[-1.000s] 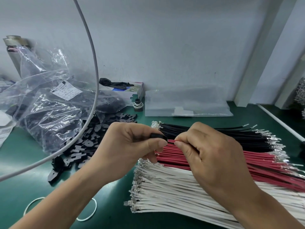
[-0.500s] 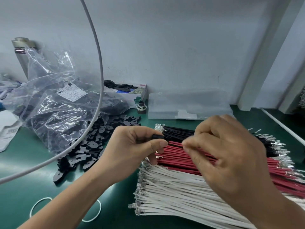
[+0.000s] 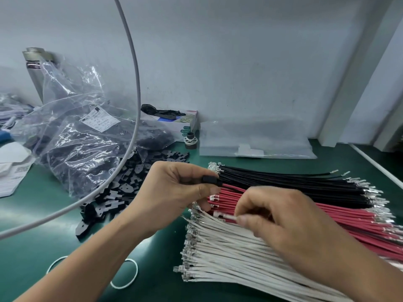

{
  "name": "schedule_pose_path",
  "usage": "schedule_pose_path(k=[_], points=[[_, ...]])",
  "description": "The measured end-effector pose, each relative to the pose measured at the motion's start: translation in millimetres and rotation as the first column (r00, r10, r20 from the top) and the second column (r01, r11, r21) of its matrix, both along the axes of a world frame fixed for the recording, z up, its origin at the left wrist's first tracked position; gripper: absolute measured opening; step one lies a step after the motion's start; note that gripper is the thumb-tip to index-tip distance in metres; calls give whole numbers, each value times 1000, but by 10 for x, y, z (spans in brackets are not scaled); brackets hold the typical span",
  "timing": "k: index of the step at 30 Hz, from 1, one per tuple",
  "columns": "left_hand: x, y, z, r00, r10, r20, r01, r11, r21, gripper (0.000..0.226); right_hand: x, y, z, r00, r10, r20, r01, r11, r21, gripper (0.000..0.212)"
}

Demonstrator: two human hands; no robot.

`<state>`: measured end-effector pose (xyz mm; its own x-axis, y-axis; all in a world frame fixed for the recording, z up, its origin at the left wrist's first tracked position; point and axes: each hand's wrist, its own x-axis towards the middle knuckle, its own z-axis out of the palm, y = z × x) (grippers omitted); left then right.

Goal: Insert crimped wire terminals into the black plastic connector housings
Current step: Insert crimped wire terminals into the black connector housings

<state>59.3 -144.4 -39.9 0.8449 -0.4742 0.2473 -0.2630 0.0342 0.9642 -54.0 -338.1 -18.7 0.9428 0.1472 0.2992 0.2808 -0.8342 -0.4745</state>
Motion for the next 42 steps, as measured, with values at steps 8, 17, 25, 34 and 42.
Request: schedule_pose_path(k=[8, 17, 25, 34, 42], points=[[-35, 20, 72, 999, -36, -22, 36, 999, -23, 29, 48, -34, -61, 940, -161, 299, 157, 987, 37, 11], [-44, 25, 93, 998, -52, -41, 51, 999, -14, 27, 54, 13, -104, 862, -177, 475, 187, 982, 25, 10], [-53, 12, 74, 996, -61, -63, 60, 998, -27, 30, 59, 9, -133, 786, -112, 608, 216, 971, -101, 11], [-53, 3, 41, 995, -103, 14, 103, 994, -33, 21, 119, 77, -221, 894, -209, 397, 117, 963, 244, 9], [-63, -24, -1, 991, -118, 61, 118, 993, 10, 16, 85, 48, -174, 896, -167, 410, 126, 984, 126, 9]])
